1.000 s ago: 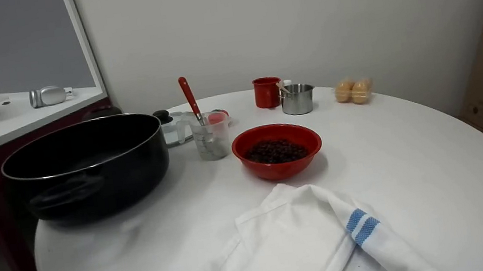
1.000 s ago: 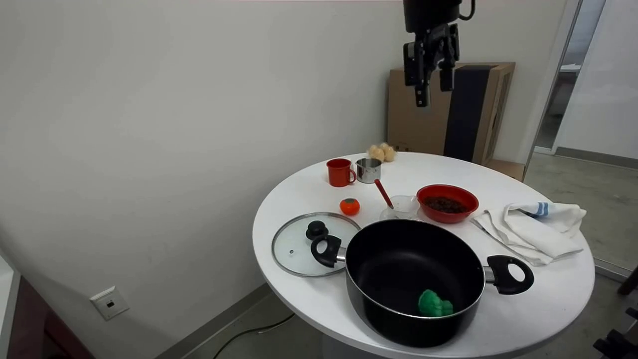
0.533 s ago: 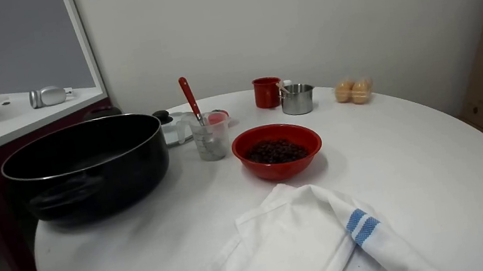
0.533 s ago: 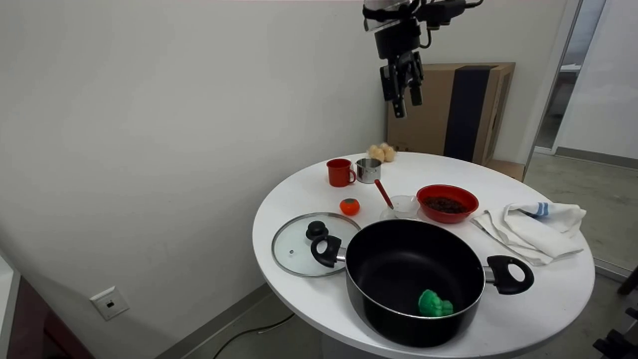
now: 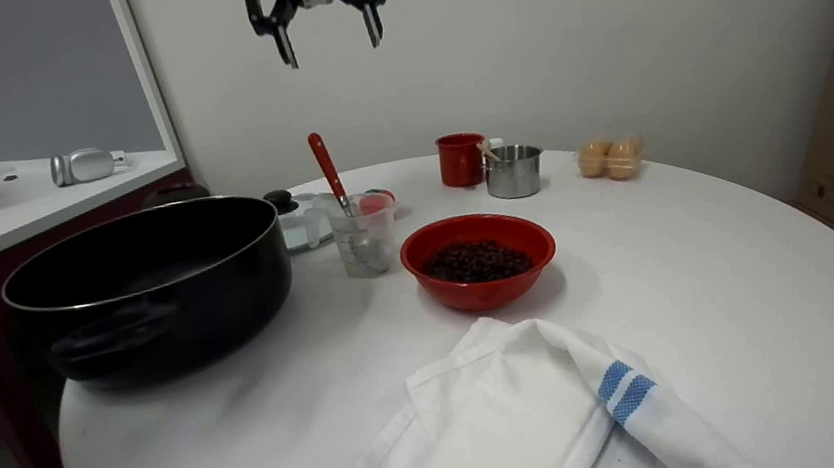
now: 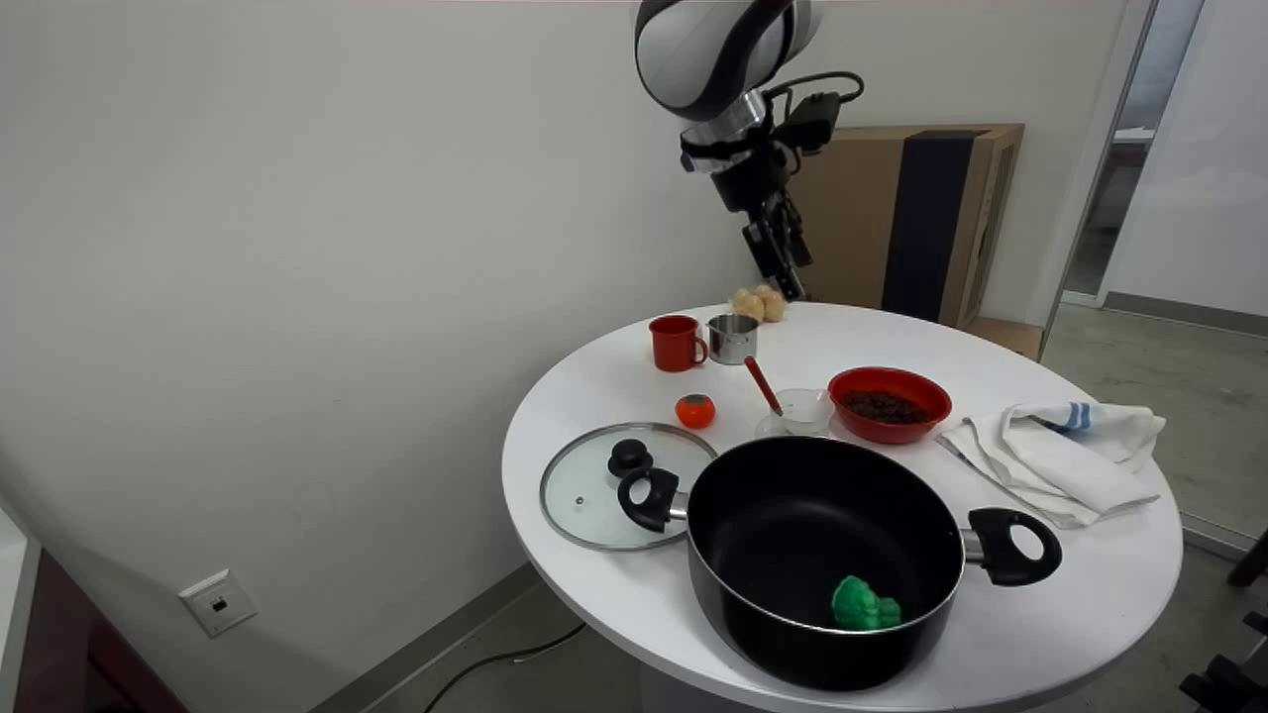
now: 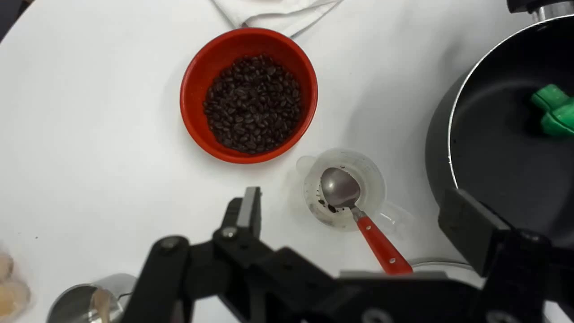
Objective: Scoop out a spoon of contents from the orange bowl and pour it back into the bowl
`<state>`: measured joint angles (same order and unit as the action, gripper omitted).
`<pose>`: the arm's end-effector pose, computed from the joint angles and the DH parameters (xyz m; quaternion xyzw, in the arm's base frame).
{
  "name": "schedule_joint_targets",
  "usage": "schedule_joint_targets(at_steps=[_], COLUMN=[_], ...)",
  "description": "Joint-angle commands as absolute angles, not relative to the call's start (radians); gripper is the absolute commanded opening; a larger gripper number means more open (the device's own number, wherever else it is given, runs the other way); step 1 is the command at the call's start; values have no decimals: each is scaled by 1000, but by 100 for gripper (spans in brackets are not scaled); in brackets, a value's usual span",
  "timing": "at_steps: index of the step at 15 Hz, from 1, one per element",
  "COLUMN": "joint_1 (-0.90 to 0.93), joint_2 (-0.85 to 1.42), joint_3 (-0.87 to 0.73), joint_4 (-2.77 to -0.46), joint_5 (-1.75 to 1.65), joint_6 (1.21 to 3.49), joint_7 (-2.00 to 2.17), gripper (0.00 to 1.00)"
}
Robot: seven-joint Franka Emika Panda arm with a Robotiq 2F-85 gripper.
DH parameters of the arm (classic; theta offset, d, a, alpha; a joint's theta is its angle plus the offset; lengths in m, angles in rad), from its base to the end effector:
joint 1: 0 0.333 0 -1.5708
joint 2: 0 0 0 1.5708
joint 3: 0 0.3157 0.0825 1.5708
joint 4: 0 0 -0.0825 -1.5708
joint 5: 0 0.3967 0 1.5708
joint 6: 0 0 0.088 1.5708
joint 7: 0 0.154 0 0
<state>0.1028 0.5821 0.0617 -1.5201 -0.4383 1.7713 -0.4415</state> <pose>0.6663 0.0490 0.2568 0.9000 0.3605 -0.1841 0.1620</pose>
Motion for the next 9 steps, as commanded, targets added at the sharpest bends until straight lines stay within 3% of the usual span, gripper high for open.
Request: schedule_joint_targets(at_steps=[1,9], joint_1=[143,160], joint_2=[649,681], joint_3=[69,78], joint_4=[-1494,-1539], joint_5=[-516,-580], joint_6=[1747,1787], joint_7=[-500,-561], gripper=[100,100])
